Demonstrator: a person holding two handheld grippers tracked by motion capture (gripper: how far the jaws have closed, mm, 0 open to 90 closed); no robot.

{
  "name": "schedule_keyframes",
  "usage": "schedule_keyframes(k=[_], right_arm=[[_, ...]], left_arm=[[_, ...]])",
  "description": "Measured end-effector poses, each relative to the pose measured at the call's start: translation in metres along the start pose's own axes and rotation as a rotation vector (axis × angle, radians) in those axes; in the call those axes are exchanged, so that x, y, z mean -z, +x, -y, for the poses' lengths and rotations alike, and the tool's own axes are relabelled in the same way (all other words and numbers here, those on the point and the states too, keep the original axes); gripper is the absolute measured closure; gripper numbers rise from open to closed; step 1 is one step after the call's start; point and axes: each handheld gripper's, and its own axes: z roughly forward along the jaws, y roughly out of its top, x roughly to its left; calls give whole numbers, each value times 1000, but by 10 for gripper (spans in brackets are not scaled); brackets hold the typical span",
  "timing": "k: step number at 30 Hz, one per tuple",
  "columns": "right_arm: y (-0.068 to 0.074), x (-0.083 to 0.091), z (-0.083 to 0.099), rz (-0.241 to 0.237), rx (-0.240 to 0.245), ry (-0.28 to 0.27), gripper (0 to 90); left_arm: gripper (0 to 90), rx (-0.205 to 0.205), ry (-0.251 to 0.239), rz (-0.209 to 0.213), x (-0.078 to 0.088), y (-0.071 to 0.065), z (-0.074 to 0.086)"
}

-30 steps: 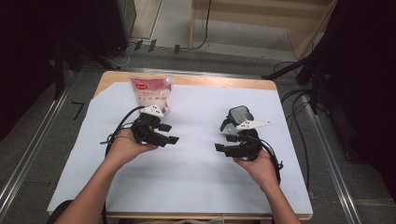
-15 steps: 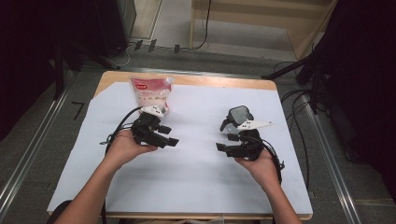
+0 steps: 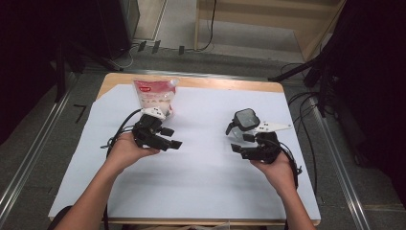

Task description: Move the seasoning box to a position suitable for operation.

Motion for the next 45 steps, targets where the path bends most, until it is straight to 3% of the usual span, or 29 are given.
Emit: schedule_keyframes(k=[7, 13, 20, 24, 26, 32, 37, 39, 45], right_arm=[[-13, 13, 2, 50, -42, -25, 326], [-25, 16, 4, 102, -67, -50, 311], [-46, 10, 5, 157, -151, -97, 142], [-52, -2, 2, 196, -188, -101, 131], [-52, -4, 1, 207, -186, -97, 125], [-53, -18, 2, 212, -177, -71, 0], [-57, -28, 4, 208, -193, -62, 0], [-58, -36, 6, 231, -186, -42, 0], [-61, -51, 9, 236, -166, -16, 0]], left_arm=[[381, 2, -23, 10, 3, -1, 0], [384, -30, -23, 8, 3, -7, 0], [382, -26, -5, 1, 1, -9, 4], [374, -23, -5, -18, 1, -8, 6], [374, -22, -7, -15, 1, -7, 8], [373, -19, -5, -15, 1, -7, 8], [372, -22, -2, -8, 0, -8, 8], [372, -20, 0, -13, -1, -7, 9], [372, -16, 8, -16, -3, -6, 9]])
